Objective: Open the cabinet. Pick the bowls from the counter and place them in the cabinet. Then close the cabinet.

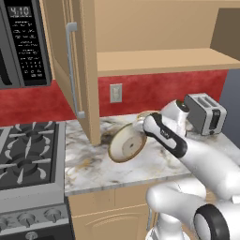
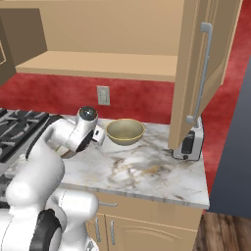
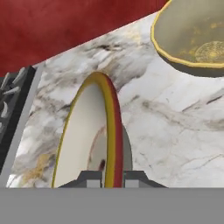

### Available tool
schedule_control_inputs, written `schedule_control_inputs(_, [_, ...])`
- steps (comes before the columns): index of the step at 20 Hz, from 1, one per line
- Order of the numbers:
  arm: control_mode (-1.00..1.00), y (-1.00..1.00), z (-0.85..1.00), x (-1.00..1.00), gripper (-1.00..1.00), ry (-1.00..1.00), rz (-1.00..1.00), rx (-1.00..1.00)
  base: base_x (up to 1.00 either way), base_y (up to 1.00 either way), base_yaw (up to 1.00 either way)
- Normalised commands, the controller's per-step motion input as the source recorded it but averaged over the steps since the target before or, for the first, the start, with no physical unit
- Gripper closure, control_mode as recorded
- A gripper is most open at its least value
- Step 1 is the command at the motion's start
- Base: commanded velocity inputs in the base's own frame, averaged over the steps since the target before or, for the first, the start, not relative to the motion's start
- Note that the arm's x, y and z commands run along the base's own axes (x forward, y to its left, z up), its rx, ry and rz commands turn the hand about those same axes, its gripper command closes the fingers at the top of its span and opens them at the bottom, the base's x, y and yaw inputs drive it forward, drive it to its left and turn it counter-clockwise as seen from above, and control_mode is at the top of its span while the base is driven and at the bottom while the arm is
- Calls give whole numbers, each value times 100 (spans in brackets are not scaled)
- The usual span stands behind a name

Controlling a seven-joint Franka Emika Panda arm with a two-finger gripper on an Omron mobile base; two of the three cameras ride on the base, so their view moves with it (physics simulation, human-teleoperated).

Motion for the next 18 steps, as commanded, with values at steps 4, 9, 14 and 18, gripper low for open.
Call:
schedule_control_inputs(4, [-100, -8, 89, -49, 100, -5, -6, 31, 0, 0, 0])
schedule_control_inputs(9, [-100, -5, 83, -56, 100, -12, -5, 38, 0, 0, 0])
schedule_control_inputs(14, [-100, -2, 86, -54, 100, -17, -8, 35, 0, 0, 0])
schedule_control_inputs(18, [-100, 0, 83, -53, 100, -20, -18, 30, 0, 0, 0])
